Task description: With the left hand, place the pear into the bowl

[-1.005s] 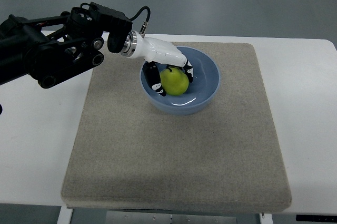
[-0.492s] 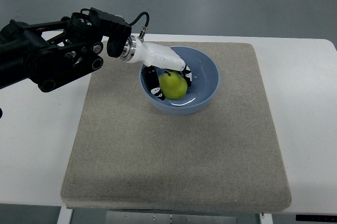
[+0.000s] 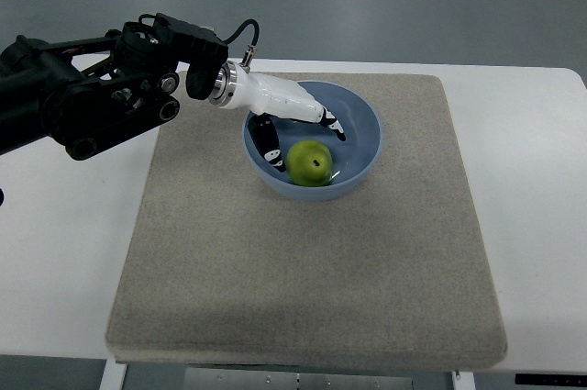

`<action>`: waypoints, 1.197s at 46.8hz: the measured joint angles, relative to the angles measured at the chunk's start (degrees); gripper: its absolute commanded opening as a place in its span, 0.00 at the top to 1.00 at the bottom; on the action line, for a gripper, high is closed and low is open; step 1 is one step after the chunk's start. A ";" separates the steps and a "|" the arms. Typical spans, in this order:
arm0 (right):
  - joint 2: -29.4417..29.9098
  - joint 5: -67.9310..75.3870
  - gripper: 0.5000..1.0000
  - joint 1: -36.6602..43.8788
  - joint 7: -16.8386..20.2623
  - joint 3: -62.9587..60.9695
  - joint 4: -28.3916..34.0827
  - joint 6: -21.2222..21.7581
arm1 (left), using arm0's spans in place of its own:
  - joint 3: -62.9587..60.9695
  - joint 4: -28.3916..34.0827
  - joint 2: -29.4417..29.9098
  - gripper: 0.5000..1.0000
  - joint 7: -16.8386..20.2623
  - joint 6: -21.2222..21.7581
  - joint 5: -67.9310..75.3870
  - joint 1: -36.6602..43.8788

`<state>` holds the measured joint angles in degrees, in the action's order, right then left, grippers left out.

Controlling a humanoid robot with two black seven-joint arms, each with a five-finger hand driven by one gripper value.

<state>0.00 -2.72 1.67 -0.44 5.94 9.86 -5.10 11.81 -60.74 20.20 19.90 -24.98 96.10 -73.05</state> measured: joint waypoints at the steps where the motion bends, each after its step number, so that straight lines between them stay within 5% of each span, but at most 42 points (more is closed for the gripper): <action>1: 0.00 0.00 0.15 0.00 0.00 -0.01 0.00 0.00 | 0.06 0.00 0.00 0.12 0.00 0.00 0.00 0.00; 26: 0.00 0.00 0.15 -0.04 0.00 -0.02 0.03 -0.02 | 4.90 0.56 0.58 0.12 -0.03 0.40 -0.15 -0.90; 42: 0.00 0.00 0.15 -0.01 0.00 -0.02 0.05 0.00 | 9.58 8.90 0.81 0.12 0.03 0.60 -0.12 -1.32; 56: 0.00 0.00 0.15 0.01 0.00 -0.01 0.01 0.00 | 12.16 16.08 1.25 0.07 3.46 8.15 -6.94 -0.11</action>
<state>0.00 -2.72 1.67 -0.44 5.93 9.87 -5.10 23.97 -44.65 21.45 23.37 -16.83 89.16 -73.16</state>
